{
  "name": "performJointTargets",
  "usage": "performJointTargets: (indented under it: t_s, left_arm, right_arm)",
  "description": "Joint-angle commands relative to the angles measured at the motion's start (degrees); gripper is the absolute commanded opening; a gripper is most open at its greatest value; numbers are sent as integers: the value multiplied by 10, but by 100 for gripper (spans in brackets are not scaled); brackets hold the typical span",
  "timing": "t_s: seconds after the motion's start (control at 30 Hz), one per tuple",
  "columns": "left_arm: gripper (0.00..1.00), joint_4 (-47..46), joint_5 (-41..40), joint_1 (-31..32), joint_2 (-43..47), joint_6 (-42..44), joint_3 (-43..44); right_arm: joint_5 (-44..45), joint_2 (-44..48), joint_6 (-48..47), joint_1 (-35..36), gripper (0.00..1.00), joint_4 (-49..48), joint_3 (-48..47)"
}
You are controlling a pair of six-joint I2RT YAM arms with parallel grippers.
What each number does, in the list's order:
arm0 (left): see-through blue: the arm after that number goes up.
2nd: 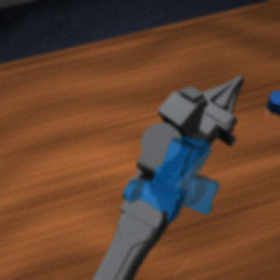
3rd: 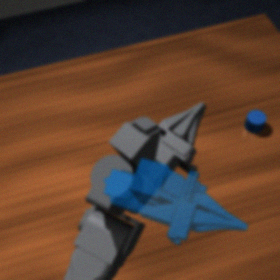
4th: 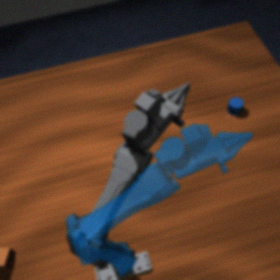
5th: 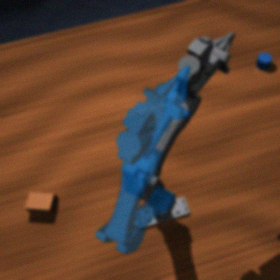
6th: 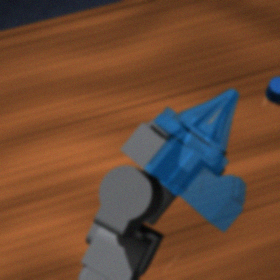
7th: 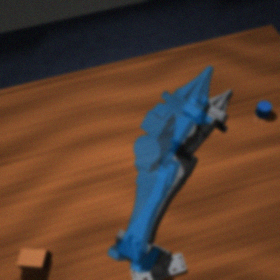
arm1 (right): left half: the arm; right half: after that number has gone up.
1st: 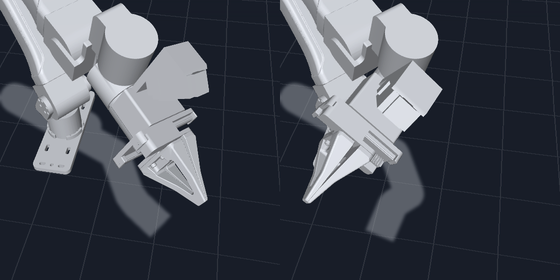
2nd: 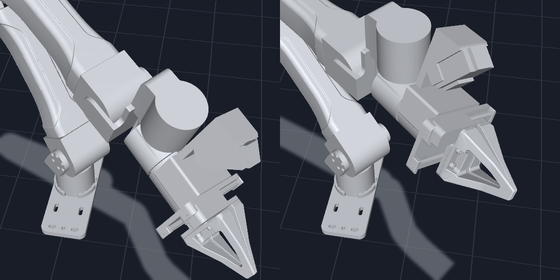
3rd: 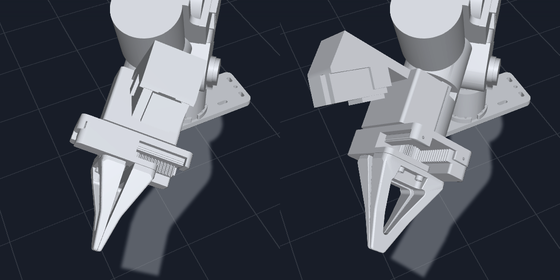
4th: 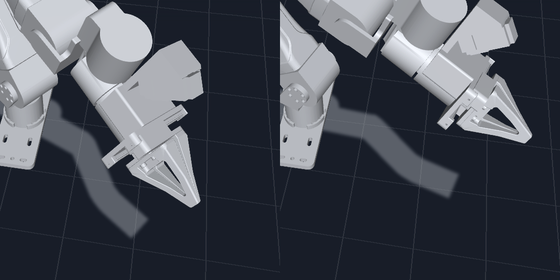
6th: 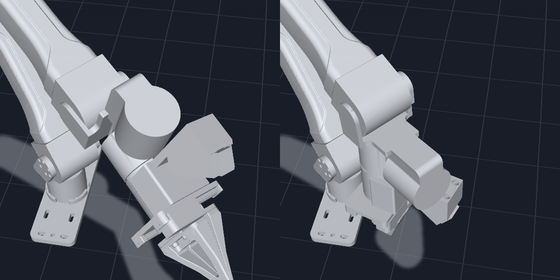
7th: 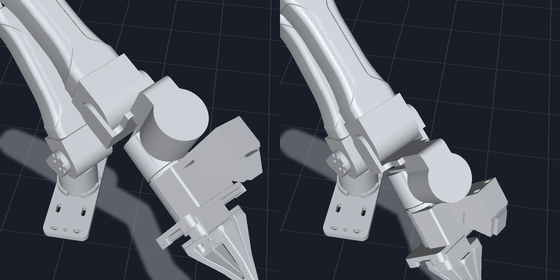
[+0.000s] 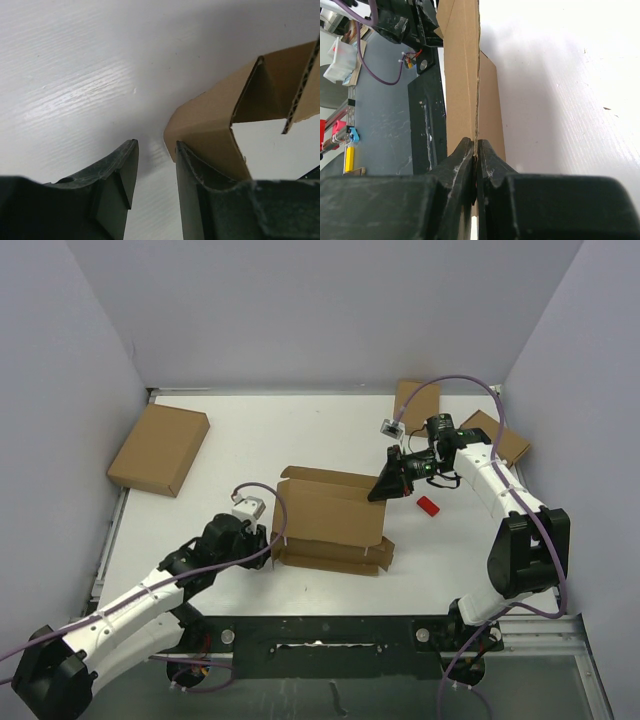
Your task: Fold the paper box
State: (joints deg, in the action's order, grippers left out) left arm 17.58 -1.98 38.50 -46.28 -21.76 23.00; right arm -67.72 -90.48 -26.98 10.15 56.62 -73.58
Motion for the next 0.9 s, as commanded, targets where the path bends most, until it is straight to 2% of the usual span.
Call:
performJointTargets:
  t_s: [0.0,0.5,0.87]
  left_arm:
    - [35,-164,61,-2,23,57,-43]
    - [39,-304,110,1,8,130,-93]
    - [44,-313,145,10,5,142,-101]
  right_arm:
    - [-1,21,-14,-1,0,-10,-3]
    - [-2,19,-14,-2,0,-9,-4]
    - [-3,18,-14,-2,0,-9,-4]
